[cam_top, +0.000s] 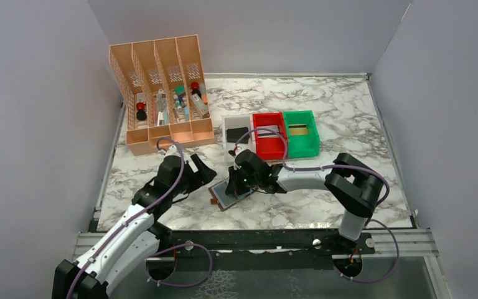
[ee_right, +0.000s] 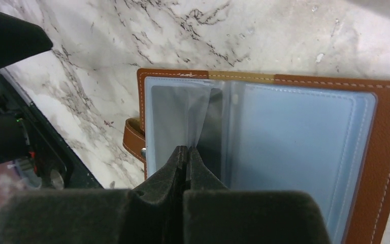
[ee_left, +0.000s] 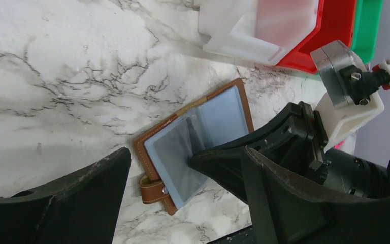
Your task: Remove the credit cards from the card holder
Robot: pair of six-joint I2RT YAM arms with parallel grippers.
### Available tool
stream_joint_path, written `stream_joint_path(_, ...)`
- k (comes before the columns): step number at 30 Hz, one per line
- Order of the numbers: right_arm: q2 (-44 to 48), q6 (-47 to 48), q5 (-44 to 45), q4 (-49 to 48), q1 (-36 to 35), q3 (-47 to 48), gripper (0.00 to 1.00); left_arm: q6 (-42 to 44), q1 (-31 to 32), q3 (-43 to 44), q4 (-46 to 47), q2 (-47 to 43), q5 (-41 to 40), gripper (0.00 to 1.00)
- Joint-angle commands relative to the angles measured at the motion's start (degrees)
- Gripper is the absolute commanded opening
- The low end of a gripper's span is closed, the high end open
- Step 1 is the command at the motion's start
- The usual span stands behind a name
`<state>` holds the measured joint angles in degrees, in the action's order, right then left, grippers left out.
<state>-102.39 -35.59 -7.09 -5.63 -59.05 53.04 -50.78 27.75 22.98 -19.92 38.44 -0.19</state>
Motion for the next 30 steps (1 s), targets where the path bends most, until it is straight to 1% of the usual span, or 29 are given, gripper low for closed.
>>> stream_joint_path(1, 2.75, -3.87, -7.70, -6.01, 2.12, -2.62, 0.01, 2.30, 0.07, -0.58, 6.82, 3.56, 7.68, 0.83)
stream_joint_path(7, 2.93, -7.64, -13.52, -11.13, 5.62, -5.37, 0.01, 2.65, 0.11, -1.09, 10.72, 7.69, 11.83, 0.81)
stream_joint_path(15, 2.74, -8.97, -16.02, -13.60, 8.68, -7.00, 0.01, 3.04, 0.03, -1.19, 13.35, 9.33, 14.52, 0.78)
stream_joint_path(23, 1.85, -10.20, -17.92, -15.82, 10.55, -8.42, 0.01, 3.60, 0.23, -1.61, 15.75, 12.31, 18.54, 0.70)
stream_joint_path(30, 2.46, -10.78, -18.84, -17.34, 11.71, -9.62, 0.01, 2.62, 0.92, -2.13, 19.04, 14.93, 19.31, 0.70)
